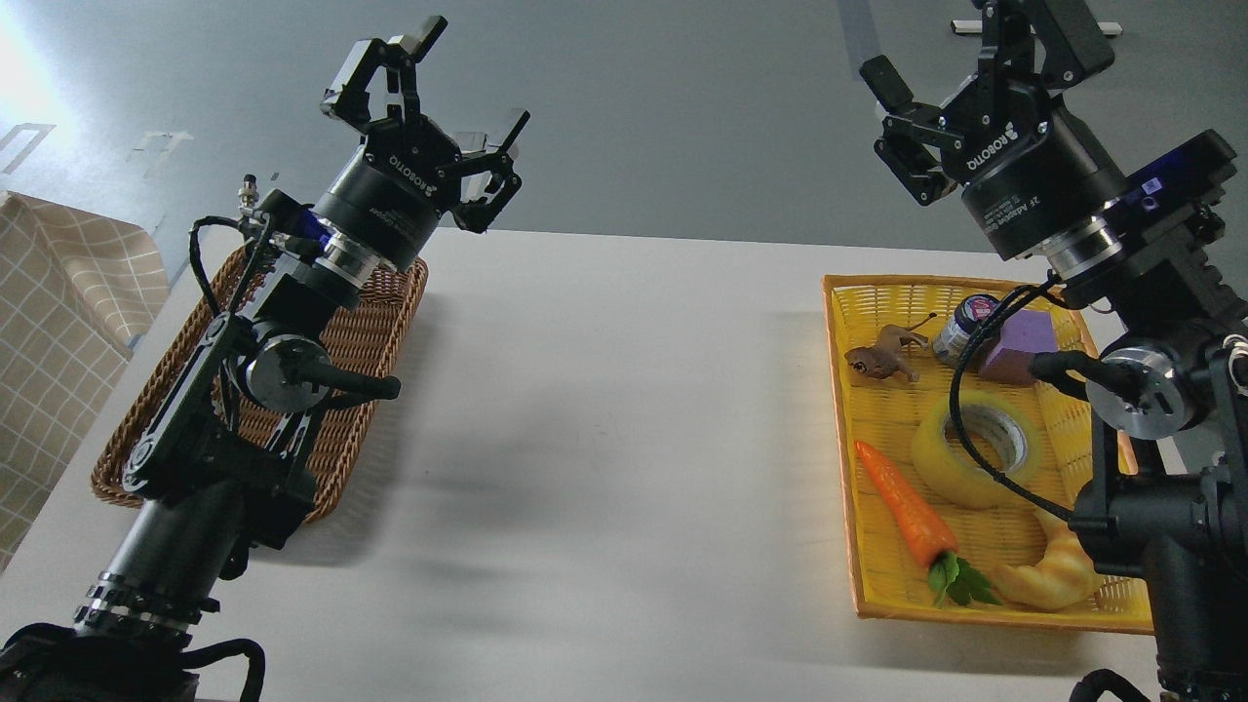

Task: Place and transfer tape with both arms
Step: 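Move the right gripper down toward the tape roll in the yellow tray, then insert the right gripper into the tape roll's hole and grip it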

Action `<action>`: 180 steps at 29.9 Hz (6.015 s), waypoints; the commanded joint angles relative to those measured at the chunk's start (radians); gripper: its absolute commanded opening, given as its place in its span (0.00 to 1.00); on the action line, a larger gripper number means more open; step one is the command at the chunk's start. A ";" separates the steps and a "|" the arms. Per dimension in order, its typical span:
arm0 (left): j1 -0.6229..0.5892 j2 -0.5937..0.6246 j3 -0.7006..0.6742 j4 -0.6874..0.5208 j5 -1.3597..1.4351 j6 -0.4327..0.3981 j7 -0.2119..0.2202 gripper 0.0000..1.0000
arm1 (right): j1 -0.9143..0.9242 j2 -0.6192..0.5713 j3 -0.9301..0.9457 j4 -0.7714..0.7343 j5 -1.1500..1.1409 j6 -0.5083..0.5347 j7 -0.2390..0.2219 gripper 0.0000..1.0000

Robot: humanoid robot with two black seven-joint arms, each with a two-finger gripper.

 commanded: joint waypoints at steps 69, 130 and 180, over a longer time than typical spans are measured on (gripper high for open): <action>0.044 0.004 0.006 0.000 0.011 0.007 0.000 0.98 | -0.316 -0.696 -0.163 0.076 -0.848 0.000 -0.081 0.96; 0.049 0.003 0.003 0.006 0.011 0.007 0.000 0.98 | -0.331 -0.554 -0.382 -0.090 -1.038 0.000 -0.078 0.69; 0.046 0.017 -0.005 0.011 0.011 0.007 0.000 0.98 | -0.347 -0.555 -0.379 -0.099 -1.032 0.000 -0.081 0.28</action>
